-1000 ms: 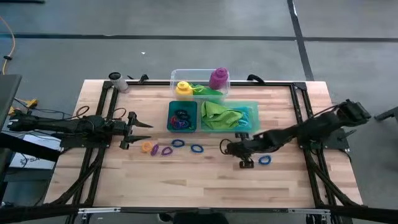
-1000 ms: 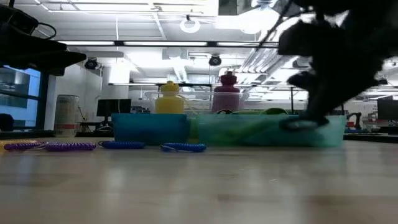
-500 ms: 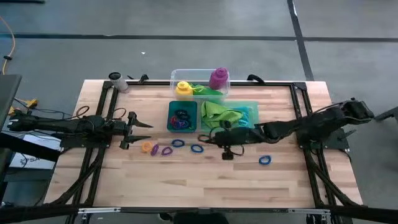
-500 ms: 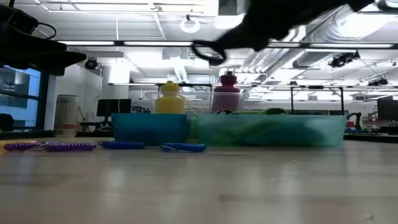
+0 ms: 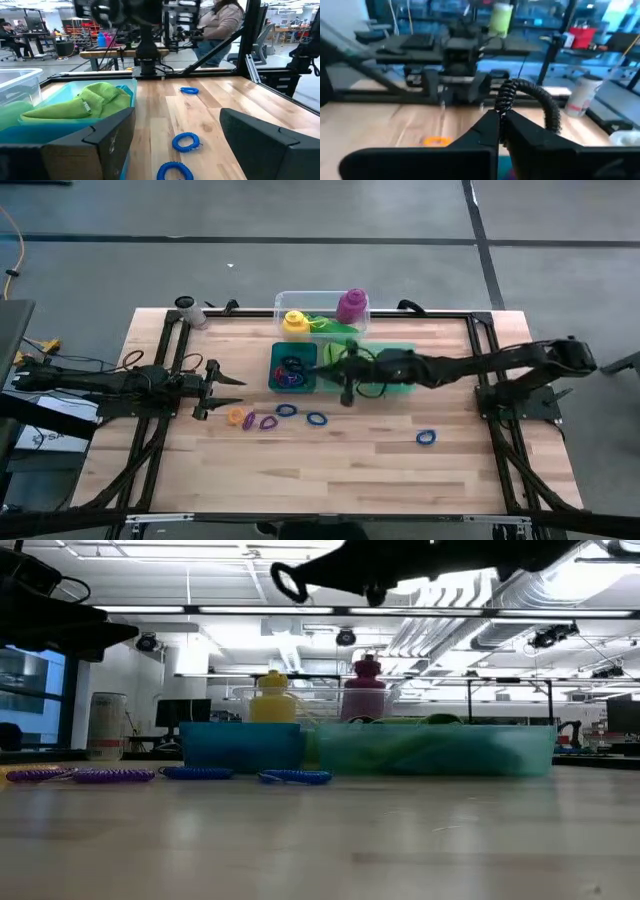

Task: Pick & Place Sports Items
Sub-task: Put the black spring keychain into the blue bin

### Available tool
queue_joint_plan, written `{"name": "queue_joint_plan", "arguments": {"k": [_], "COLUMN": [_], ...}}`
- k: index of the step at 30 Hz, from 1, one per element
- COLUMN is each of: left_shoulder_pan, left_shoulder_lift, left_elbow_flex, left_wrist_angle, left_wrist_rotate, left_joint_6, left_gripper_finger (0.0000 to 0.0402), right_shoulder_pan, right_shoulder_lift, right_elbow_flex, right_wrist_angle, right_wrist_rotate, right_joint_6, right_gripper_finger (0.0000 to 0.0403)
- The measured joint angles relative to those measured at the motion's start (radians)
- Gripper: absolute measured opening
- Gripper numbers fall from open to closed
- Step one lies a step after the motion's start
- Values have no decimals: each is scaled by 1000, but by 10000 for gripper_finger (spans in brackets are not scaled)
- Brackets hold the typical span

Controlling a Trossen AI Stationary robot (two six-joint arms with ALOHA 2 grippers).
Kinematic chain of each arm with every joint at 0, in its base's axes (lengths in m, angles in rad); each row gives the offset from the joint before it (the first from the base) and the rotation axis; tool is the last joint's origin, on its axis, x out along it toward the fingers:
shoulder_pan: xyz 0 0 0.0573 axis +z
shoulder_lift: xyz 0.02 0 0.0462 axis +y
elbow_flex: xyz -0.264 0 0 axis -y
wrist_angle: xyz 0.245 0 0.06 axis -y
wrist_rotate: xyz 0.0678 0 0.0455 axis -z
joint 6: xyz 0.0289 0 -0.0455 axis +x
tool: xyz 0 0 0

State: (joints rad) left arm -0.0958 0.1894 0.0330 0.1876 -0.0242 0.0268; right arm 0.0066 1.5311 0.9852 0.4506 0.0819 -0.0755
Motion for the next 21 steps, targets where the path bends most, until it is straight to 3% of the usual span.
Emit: {"name": "queue_joint_plan", "arguments": {"k": [10,16,21], "left_shoulder_pan": [0,0,0], "left_shoulder_lift": [0,0,0], "left_elbow_flex": [0,0,0], "left_wrist_angle": [0,0,0], "left_wrist_rotate": [0,0,0], "left_joint_6": [0,0,0], "left_gripper_finger": [236,236,236], "right_shoulder_pan": [-101,-118,-140], "right_shoulder_lift": [19,140,251], "right_elbow_flex": [0,1,1], "right_wrist_angle": [123,295,350], "right_wrist_rotate": [-41,-133,-136], "right_joint_6": [4,46,50], "right_gripper_finger": [0,0,0]}}
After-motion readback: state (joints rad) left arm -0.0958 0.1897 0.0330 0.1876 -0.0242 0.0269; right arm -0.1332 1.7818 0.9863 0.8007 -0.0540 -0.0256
